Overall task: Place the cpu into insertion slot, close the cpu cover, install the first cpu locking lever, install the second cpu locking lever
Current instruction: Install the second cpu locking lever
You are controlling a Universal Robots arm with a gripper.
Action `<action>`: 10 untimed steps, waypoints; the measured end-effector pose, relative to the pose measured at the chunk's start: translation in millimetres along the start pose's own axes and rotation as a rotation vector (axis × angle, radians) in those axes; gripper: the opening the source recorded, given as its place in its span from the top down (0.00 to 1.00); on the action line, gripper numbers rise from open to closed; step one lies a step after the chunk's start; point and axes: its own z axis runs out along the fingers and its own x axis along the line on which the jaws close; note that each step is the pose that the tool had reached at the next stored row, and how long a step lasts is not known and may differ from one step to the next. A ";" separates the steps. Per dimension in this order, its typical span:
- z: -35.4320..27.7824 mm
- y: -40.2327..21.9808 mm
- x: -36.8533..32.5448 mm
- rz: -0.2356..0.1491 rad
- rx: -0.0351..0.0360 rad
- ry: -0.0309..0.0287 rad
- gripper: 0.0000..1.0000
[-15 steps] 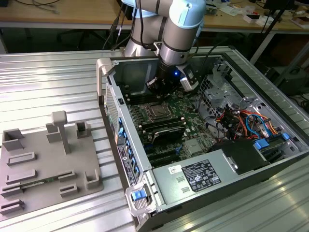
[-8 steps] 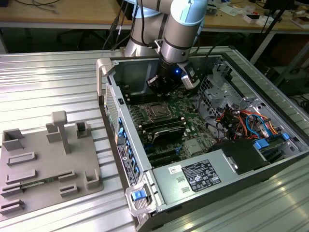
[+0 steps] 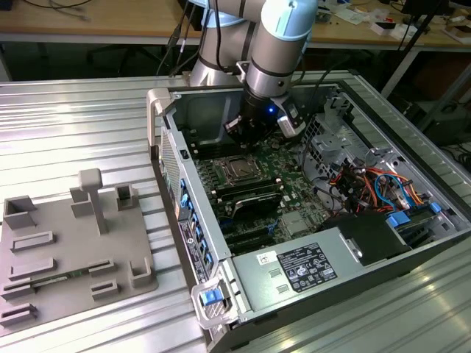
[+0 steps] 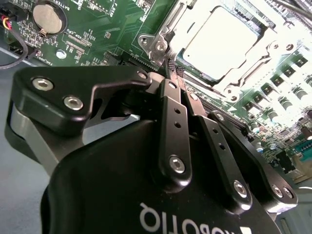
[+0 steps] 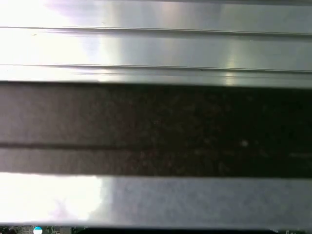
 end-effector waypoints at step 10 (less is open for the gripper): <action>-0.1 -2.4 0.0 0.000 0.0000 0.0000 0.89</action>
